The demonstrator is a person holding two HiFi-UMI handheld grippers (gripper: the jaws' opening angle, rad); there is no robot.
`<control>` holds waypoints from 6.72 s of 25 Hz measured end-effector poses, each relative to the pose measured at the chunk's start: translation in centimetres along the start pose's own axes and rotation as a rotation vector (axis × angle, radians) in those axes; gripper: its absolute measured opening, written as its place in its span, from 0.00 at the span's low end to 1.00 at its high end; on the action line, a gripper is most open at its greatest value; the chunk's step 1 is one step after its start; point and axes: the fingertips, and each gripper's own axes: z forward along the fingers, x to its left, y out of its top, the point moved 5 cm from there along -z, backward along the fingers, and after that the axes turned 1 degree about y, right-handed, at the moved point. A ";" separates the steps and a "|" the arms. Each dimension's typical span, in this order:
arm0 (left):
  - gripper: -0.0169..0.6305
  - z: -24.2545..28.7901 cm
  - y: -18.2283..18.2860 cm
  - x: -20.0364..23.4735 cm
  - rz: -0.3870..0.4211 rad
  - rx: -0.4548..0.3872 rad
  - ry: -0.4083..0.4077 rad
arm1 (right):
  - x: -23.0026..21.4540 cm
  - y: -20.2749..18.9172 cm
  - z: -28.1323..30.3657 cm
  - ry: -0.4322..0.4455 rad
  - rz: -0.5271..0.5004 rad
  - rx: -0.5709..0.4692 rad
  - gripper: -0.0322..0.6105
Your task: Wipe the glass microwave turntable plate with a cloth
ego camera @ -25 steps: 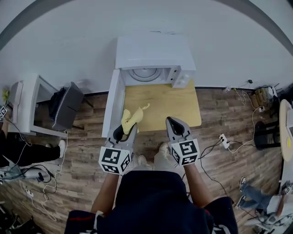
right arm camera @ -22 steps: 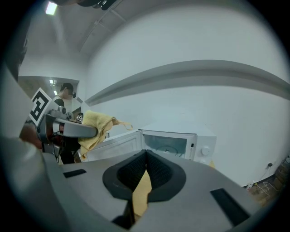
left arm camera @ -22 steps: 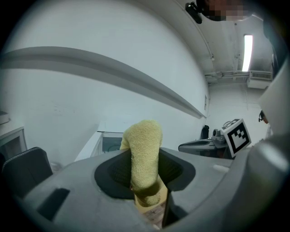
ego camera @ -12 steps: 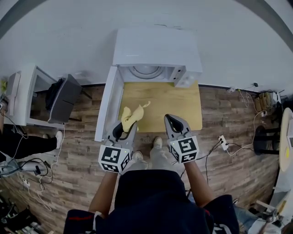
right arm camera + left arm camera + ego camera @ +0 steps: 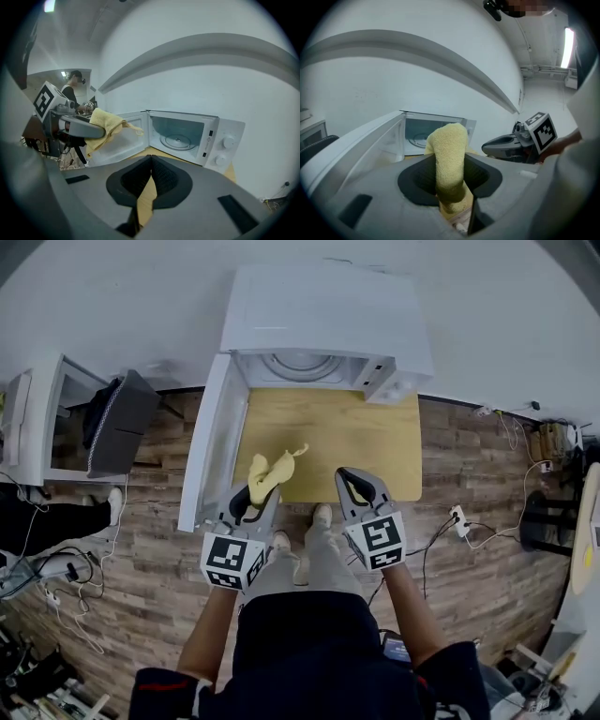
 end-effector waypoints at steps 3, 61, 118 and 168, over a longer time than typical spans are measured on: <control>0.23 0.9 -1.3 0.4 -0.007 0.017 0.005 | -0.2 -1.2 0.8 0.005 -0.019 0.019 0.07; 0.23 17.1 -8.8 6.2 0.113 -0.009 0.023 | -10.5 -5.6 21.8 0.089 -0.800 0.185 0.18; 0.23 27.1 -1.2 10.6 0.431 -0.066 0.038 | -10.5 -6.2 26.8 0.044 -0.995 0.187 0.52; 0.24 33.4 -0.2 12.3 0.680 0.130 0.070 | -10.3 -6.3 26.7 0.070 -0.993 0.148 0.52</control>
